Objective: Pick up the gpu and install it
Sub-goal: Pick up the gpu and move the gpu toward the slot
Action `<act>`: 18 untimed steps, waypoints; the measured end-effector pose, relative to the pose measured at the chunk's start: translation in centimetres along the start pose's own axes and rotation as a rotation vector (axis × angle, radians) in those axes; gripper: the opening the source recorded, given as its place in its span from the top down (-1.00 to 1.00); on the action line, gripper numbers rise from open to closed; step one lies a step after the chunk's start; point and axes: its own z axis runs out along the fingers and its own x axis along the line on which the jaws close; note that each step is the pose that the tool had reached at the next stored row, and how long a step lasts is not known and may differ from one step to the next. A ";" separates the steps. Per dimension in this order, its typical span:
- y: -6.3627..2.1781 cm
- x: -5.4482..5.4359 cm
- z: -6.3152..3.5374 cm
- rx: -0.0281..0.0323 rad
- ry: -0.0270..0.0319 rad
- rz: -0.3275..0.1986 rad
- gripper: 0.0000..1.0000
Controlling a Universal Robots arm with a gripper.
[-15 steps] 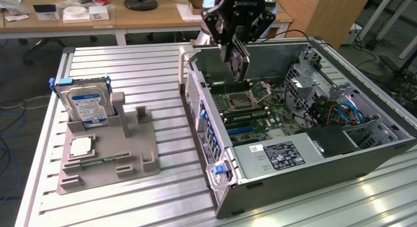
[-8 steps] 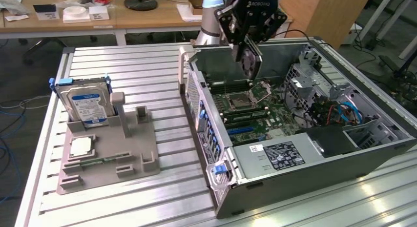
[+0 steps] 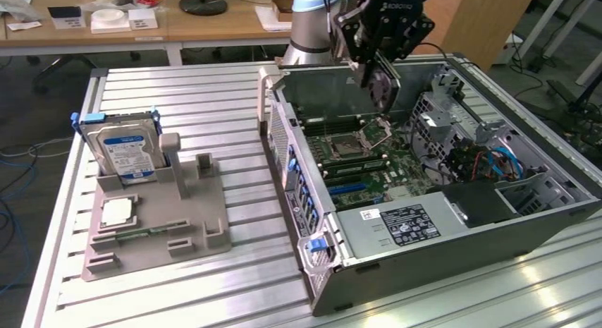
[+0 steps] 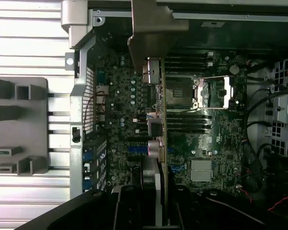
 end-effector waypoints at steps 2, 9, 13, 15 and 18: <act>0.00 -0.8 0.00 0.0000 0.0000 0.000 0.44; 0.01 -3.4 0.02 0.0001 0.0001 0.000 0.44; 0.01 -4.9 0.03 0.0001 0.0001 0.000 0.44; 0.01 -5.7 0.04 0.0001 0.0001 0.000 0.44; 0.01 -7.0 0.05 0.0002 0.0001 0.000 0.44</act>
